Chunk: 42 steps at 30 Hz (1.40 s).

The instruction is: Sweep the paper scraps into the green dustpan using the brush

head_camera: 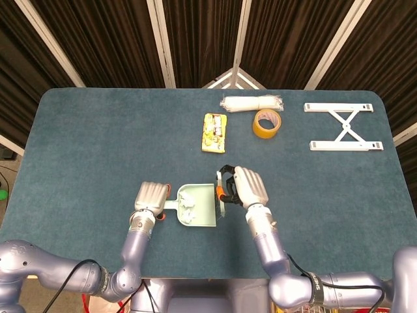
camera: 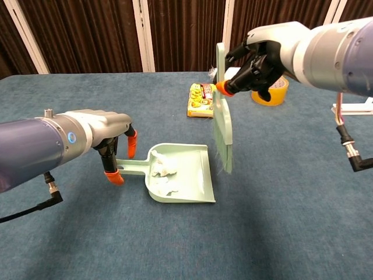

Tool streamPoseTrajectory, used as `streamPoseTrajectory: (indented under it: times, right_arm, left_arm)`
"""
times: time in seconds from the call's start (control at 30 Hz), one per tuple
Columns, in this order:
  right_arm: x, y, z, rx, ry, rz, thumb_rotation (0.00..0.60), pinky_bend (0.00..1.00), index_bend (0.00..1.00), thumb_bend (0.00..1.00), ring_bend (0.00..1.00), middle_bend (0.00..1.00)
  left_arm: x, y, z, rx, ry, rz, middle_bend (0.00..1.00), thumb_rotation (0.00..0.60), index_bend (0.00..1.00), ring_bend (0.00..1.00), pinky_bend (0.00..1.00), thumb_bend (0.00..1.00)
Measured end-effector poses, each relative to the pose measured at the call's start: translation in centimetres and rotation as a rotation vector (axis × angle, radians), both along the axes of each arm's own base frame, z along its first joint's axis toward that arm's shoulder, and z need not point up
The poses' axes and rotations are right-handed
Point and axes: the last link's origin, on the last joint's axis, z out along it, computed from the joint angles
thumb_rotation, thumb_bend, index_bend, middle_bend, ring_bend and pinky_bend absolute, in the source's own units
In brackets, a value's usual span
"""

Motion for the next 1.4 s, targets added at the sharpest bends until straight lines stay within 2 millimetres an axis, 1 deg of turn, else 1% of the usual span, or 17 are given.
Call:
streamPoseTrajectory:
  times: [0.2,0.33,0.5,0.6,0.7,0.83,0.87,0.9,0.97,1.03,1.07,1.1,1.13,1.2,1.3,1.37,1.4]
  right_arm:
    - [-1.3,-0.5,0.6,-0.024,0.031,-0.011,0.6,0.78,0.91,0.64,0.92,0.86]
    - [-2.2,-0.8,1.0,-0.039,0.049,-0.021,0.6,0.78,0.91,0.64,0.92,0.86]
    - [-4.2,-1.5,2.2,-0.088,0.11,-0.032,0.6,0.78,0.91,0.64,0.92,0.86]
    - [-5.9,-2.0,3.1,-0.129,0.162,-0.048,0.6,0.78,0.91,0.64,0.92,0.86]
    - [-7.8,-2.6,4.4,-0.179,0.221,-0.057,0.6,0.78,0.91,0.64,0.92,0.86]
    - [-10.0,-2.9,6.0,-0.239,0.296,-0.056,0.6,0.78,0.91,0.64,0.92,0.86]
    - [-10.5,-2.9,6.3,-0.256,0.32,-0.051,0.6,0.78,0.91,0.64,0.92,0.86]
    - [-11.0,-2.9,6.5,-0.269,0.34,-0.047,0.6,0.78,0.91,0.64,0.92,0.86]
    - [-12.0,-2.8,6.8,-0.298,0.39,-0.036,0.6,0.78,0.91,0.64,0.92,0.86]
    - [-12.9,-2.6,6.9,-0.315,0.436,-0.026,0.6,0.78,0.91,0.64,0.92,0.86]
    - [-13.6,-2.4,7.0,-0.325,0.472,-0.021,0.6,0.78,0.91,0.64,0.92,0.86]
    - [-14.0,-2.3,7.0,-0.332,0.499,-0.018,0.6,0.78,0.91,0.64,0.92,0.86]
    - [-14.4,-2.2,7.1,-0.338,0.526,-0.017,0.6,0.78,0.91,0.64,0.92,0.86]
    - [-15.1,-2.0,7.1,-0.35,0.591,-0.012,0.6,0.78,0.91,0.64,0.92,0.86]
    - [-16.2,-1.7,7.1,-0.369,0.703,-0.008,0.6,0.78,0.91,0.64,0.92,0.86]
    - [-17.1,-1.5,7.0,-0.386,0.781,-0.006,0.6,0.77,0.83,0.64,0.88,0.83]
    - [-17.4,-1.4,6.8,-0.389,0.807,-0.003,0.6,0.74,0.7,0.64,0.8,0.76]
  left_arm:
    - [0.0,0.0,1.1,0.014,-0.041,-0.011,0.98,0.6,0.19,0.99,1.0,0.0]
    - [-0.2,0.0,2.4,0.035,-0.083,-0.023,0.95,0.6,0.19,0.97,1.0,0.0]
    - [-0.4,0.0,4.2,0.072,-0.135,-0.044,0.93,0.6,0.19,0.96,1.0,0.0]
    - [-0.9,-0.1,5.7,0.106,-0.161,-0.062,0.92,0.6,0.18,0.94,1.0,0.0]
    - [-1.6,-0.3,7.7,0.147,-0.193,-0.08,0.9,0.6,0.18,0.93,0.98,0.0]
    - [-3.3,-0.7,10.8,0.21,-0.234,-0.094,0.87,0.6,0.18,0.9,0.96,0.0]
    - [-3.7,-0.8,11.5,0.223,-0.238,-0.096,0.84,0.6,0.18,0.88,0.94,0.0]
    - [-4.2,-0.9,12.1,0.237,-0.238,-0.098,0.8,0.6,0.18,0.84,0.91,0.0]
    - [-5.3,-1.2,13.5,0.268,-0.225,-0.106,0.7,0.6,0.17,0.75,0.86,0.0]
    - [-6.5,-1.6,14.8,0.295,-0.216,-0.108,0.58,0.6,0.16,0.65,0.77,0.0]
    - [-7.0,-1.8,15.2,0.306,-0.215,-0.107,0.54,0.6,0.16,0.62,0.73,0.0]
    - [-7.5,-2.0,15.7,0.317,-0.216,-0.104,0.52,0.6,0.16,0.6,0.72,0.0]
    - [-8.2,-2.3,16.3,0.332,-0.217,-0.099,0.47,0.6,0.16,0.57,0.69,0.0]
    - [-9.2,-2.8,17.0,0.351,-0.218,-0.087,0.42,0.6,0.15,0.55,0.67,0.0]
    - [-10.6,-3.7,17.7,0.374,-0.229,-0.069,0.38,0.6,0.15,0.52,0.66,0.0]
    - [-11.5,-4.3,18.1,0.384,-0.243,-0.059,0.36,0.6,0.15,0.51,0.65,0.0]
    - [-11.8,-4.5,18.2,0.387,-0.248,-0.055,0.34,0.6,0.15,0.5,0.64,0.0]
